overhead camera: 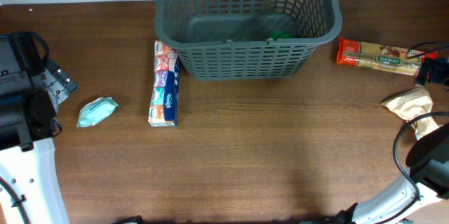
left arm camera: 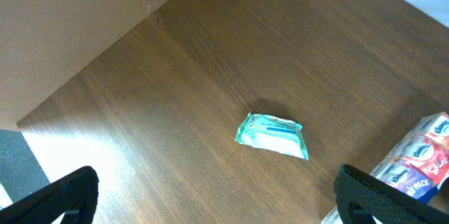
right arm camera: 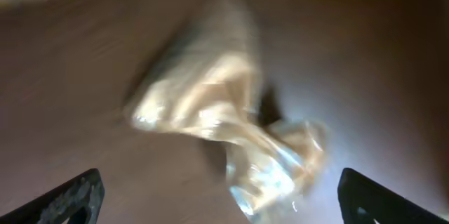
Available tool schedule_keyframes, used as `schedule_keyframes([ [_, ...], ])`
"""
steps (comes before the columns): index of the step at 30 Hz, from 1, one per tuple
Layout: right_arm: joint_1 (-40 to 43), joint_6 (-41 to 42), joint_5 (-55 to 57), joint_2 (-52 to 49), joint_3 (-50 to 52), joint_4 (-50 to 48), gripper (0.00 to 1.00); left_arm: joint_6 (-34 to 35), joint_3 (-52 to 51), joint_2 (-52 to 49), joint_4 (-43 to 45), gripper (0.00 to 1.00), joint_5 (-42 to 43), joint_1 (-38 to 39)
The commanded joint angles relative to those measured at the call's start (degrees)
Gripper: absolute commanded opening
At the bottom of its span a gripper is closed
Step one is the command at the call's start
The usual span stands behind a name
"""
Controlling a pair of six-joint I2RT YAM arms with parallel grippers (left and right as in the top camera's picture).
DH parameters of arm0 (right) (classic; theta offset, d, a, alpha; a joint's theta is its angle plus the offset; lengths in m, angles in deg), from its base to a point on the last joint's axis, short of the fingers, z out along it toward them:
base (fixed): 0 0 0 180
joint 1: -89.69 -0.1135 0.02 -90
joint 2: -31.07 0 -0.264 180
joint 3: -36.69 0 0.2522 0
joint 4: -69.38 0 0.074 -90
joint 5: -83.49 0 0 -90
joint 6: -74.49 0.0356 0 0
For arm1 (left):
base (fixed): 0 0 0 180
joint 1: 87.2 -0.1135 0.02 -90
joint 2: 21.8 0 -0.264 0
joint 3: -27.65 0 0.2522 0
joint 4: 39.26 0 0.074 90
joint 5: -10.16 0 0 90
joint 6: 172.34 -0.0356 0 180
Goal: Pack container
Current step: 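Move the right gripper down over the crumpled clear pasta bag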
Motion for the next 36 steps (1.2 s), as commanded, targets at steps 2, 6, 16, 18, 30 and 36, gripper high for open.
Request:
schedule_keyframes([
  [2,0.00,-20.50,-8.76,-0.11,4.70,-2.34,0.99,0.33,0.76,0.22,0.13,0.99,0.37,-0.26],
  [6,0.24,-20.52,5.99,-0.11,7.56,-5.73,0.99,0.33,0.76,0.22,0.13,0.99,0.37,-0.26],
  [16,3.26,-20.57,7.19,-0.11,8.07,-6.32,0.99,0.33,0.76,0.22,0.13,0.99,0.37,-0.26],
  [18,3.91,-21.51,5.11,-0.11,8.44,-6.10,0.99,0.33,0.76,0.22,0.13,0.99,0.37,-0.26],
  [30,6.16,-25.05,3.41,-0.11,9.73,-6.10,0.99,0.33,0.76,0.22,0.13,0.99,0.37,-0.26],
  [36,6.27,-29.22,1.20,-0.85,9.77,-6.19,0.99,0.33,0.76,0.22,0.13,0.99,0.37,-0.26],
])
